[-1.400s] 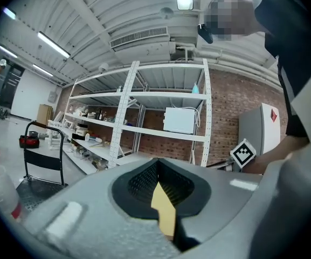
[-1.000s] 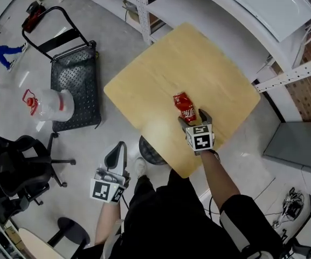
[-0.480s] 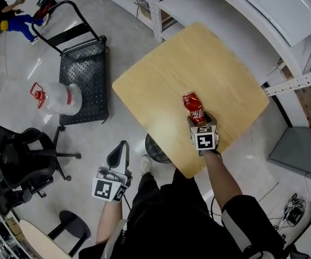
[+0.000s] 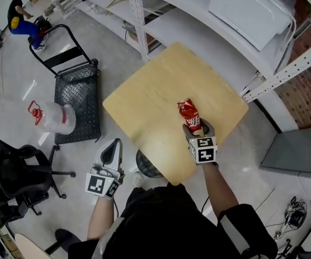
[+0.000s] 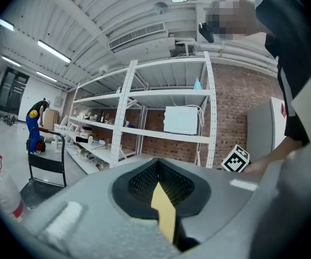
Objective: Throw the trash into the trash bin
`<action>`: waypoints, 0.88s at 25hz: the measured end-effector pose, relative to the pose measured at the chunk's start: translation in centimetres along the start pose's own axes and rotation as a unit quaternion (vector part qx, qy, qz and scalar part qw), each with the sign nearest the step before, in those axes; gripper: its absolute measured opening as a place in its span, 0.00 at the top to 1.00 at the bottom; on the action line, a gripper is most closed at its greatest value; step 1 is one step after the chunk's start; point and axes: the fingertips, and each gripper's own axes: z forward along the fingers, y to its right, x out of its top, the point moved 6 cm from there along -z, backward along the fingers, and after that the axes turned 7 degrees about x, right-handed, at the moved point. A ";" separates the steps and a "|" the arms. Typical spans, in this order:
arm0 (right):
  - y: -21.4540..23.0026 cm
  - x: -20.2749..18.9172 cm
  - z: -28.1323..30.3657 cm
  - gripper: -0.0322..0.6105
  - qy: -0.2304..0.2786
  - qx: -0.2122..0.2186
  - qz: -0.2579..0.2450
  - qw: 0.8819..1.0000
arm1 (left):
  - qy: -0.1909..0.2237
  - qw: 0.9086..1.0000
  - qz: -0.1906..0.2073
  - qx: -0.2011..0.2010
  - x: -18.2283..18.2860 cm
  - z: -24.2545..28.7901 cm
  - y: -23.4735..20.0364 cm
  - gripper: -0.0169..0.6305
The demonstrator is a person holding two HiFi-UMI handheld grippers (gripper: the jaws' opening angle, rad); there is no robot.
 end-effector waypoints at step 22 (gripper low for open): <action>-14.9 3.8 2.4 0.47 -0.027 0.235 -0.181 0.955 | 0.089 0.963 -0.014 0.253 -0.6 -19.5 1.2 0.97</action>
